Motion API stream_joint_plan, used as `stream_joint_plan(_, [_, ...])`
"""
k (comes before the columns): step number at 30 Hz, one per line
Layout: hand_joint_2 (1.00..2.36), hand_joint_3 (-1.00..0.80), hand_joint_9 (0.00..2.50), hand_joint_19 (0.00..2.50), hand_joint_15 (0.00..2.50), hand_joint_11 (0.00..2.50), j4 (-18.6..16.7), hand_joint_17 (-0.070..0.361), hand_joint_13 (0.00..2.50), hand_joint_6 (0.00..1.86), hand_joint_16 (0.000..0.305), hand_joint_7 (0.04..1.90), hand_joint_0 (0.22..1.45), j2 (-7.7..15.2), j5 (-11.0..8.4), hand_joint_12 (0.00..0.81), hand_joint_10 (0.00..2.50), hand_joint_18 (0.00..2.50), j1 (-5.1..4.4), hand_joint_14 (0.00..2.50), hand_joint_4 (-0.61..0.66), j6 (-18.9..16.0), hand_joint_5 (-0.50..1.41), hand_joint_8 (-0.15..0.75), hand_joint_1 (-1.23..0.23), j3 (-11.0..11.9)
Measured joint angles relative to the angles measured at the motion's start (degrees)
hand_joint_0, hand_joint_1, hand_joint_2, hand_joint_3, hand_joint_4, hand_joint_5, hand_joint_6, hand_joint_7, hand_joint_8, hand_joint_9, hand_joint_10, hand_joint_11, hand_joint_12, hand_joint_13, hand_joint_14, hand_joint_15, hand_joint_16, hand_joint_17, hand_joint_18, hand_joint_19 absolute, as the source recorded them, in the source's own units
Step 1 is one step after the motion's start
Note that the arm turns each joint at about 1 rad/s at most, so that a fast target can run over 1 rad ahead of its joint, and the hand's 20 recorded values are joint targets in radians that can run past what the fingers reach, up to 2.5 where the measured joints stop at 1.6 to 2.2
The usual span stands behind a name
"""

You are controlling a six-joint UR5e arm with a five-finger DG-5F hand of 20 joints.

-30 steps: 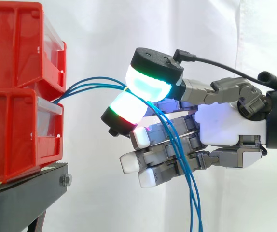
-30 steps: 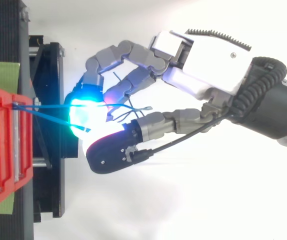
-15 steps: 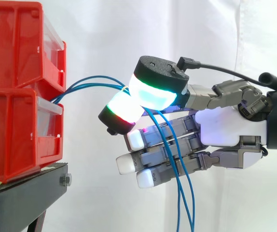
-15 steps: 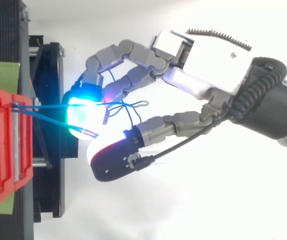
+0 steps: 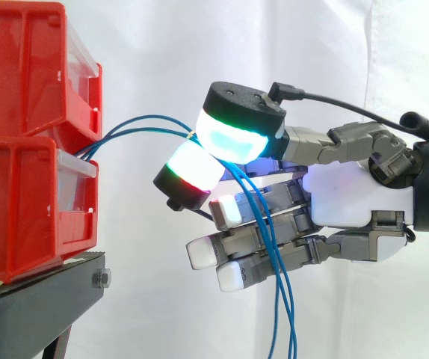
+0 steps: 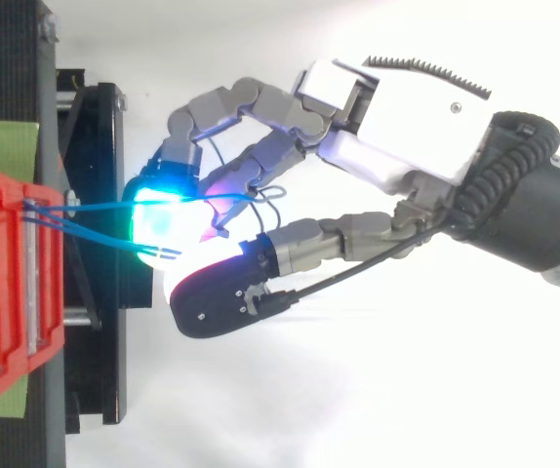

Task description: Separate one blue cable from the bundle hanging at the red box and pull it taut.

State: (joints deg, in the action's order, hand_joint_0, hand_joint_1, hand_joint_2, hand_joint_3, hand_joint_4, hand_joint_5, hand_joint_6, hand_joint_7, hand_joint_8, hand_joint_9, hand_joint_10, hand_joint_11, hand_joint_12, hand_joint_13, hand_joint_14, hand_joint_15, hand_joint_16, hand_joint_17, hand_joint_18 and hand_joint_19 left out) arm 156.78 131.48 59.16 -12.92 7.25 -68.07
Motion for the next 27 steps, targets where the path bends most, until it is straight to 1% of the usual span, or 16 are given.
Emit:
stream_joint_plan(5, [1.0, -0.46, 1.33, 0.55, 0.65, 1.19, -0.16, 0.092, 1.03, 0.93, 0.041, 1.03, 0.6, 0.0, 0.01, 0.353, 0.01, 0.82, 0.0, 0.02, 0.12, 0.05, -0.18, 0.361, -0.57, 0.01])
stream_joint_plan(6, [1.0, -0.47, 1.36, 0.55, 0.65, 1.23, -0.19, 0.093, 1.03, 0.92, 0.041, 1.04, 0.59, 0.0, 0.02, 0.356, 0.01, 0.83, 0.0, 0.02, 0.14, 0.07, -0.17, 0.363, -0.53, 0.02])
stream_joint_plan(7, [1.0, -0.48, 1.41, 0.56, 0.65, 1.24, -0.22, 0.093, 1.05, 0.92, 0.041, 1.08, 0.59, 0.0, 0.03, 0.359, 0.01, 0.83, 0.0, 0.02, 0.14, 0.08, -0.16, 0.369, -0.47, 0.02])
stream_joint_plan(9, [1.0, -0.48, 1.46, 0.57, 0.66, 1.22, -0.29, 0.094, 1.06, 0.91, 0.042, 1.1, 0.6, 0.0, 0.05, 0.361, 0.01, 0.83, 0.0, 0.02, 0.14, 0.11, -0.16, 0.363, -0.4, 0.03])
stream_joint_plan(16, [1.0, -0.5, 1.45, 0.59, 0.67, 1.17, -0.41, 0.097, 1.09, 0.91, 0.043, 1.06, 0.6, 0.0, 0.0, 0.363, 0.02, 0.85, -0.11, 0.02, 0.13, 0.13, -0.15, 0.368, -0.31, 0.01])
stream_joint_plan(17, [1.0, -0.5, 1.45, 0.58, 0.66, 1.17, -0.42, 0.099, 1.09, 0.9, 0.044, 1.09, 0.59, 0.0, -0.02, 0.366, 0.02, 0.86, -0.14, 0.02, 0.13, 0.13, -0.15, 0.367, -0.3, 0.01])
stream_joint_plan(20, [1.0, -0.5, 1.44, 0.58, 0.67, 1.19, -0.42, 0.102, 1.1, 0.9, 0.045, 1.06, 0.56, 0.0, -0.07, 0.369, 0.02, 0.87, -0.19, 0.02, 0.14, 0.16, -0.16, 0.374, -0.33, 0.0])
stream_joint_plan(21, [1.0, -0.5, 1.42, 0.57, 0.67, 1.18, -0.43, 0.104, 1.11, 0.9, 0.046, 1.05, 0.54, 0.0, -0.07, 0.372, 0.02, 0.88, -0.21, 0.02, 0.14, 0.16, -0.16, 0.379, -0.37, 0.0])
stream_joint_plan(22, [1.0, -0.5, 1.42, 0.56, 0.66, 1.18, -0.42, 0.106, 1.11, 0.9, 0.047, 1.04, 0.52, 0.0, -0.08, 0.377, 0.01, 0.89, -0.21, 0.02, 0.15, 0.16, -0.17, 0.383, -0.44, 0.0])
stream_joint_plan(23, [1.0, -0.5, 1.42, 0.56, 0.66, 1.19, -0.41, 0.106, 1.12, 0.9, 0.047, 1.03, 0.53, 0.0, -0.09, 0.378, 0.01, 0.89, -0.22, 0.02, 0.15, 0.15, -0.17, 0.384, -0.43, 0.0])
stream_joint_plan(24, [1.0, -0.5, 1.41, 0.54, 0.66, 1.19, -0.39, 0.107, 1.12, 0.9, 0.048, 1.02, 0.51, 0.0, -0.09, 0.378, 0.01, 0.9, -0.23, 0.02, 0.15, 0.15, -0.17, 0.385, -0.56, 0.01])
stream_joint_plan(26, [1.0, -0.5, 1.4, 0.54, 0.66, 1.22, -0.3, 0.107, 1.13, 0.91, 0.048, 1.0, 0.51, 0.0, -0.1, 0.371, 0.01, 0.91, -0.25, 0.02, 0.15, 0.12, -0.17, 0.376, -0.63, 0.01])
stream_joint_plan(27, [1.0, -0.5, 1.37, 0.54, 0.66, 1.22, -0.27, 0.106, 1.13, 0.91, 0.047, 0.99, 0.51, 0.0, -0.1, 0.373, 0.01, 0.91, -0.25, 0.02, 0.14, 0.1, -0.18, 0.375, -0.69, 0.0])
